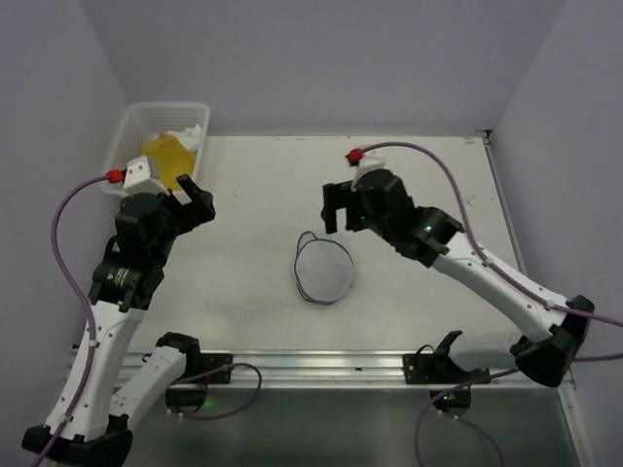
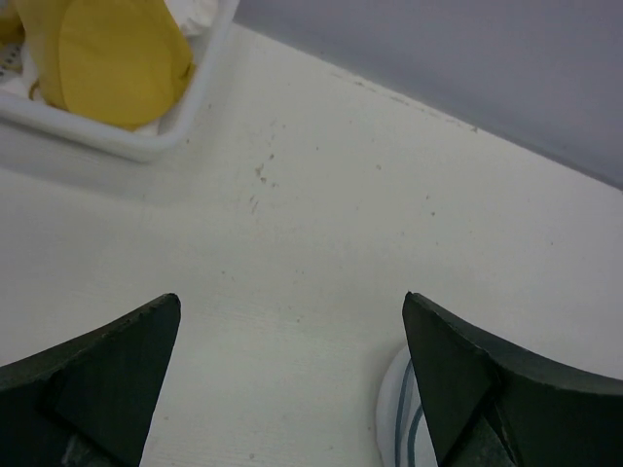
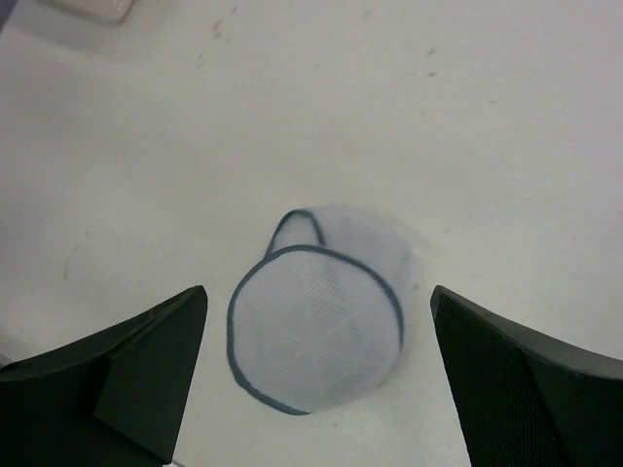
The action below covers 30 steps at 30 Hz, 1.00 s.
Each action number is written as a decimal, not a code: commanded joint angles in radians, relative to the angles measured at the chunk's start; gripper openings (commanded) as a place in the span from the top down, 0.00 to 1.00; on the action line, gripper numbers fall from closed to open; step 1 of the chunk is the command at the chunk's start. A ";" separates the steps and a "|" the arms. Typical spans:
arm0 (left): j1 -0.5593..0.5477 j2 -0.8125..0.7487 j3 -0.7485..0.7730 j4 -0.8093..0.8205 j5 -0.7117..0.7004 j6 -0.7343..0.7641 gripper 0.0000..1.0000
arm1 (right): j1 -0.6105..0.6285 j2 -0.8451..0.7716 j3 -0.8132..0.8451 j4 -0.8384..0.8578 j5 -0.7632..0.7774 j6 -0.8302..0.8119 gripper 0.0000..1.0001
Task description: Unzip the laundry bag and remove the bra
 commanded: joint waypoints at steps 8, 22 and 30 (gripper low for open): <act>0.005 -0.237 0.216 -0.147 -0.260 0.122 0.00 | -0.255 -0.564 -0.095 -0.062 0.370 -0.030 0.01; 0.005 -0.468 0.170 -0.251 -0.349 0.168 0.00 | -0.255 -0.925 -0.230 -0.064 0.476 -0.132 0.01; 0.005 -0.537 0.080 -0.311 -0.360 0.100 0.00 | -0.253 -1.034 -0.324 -0.062 0.467 -0.098 0.01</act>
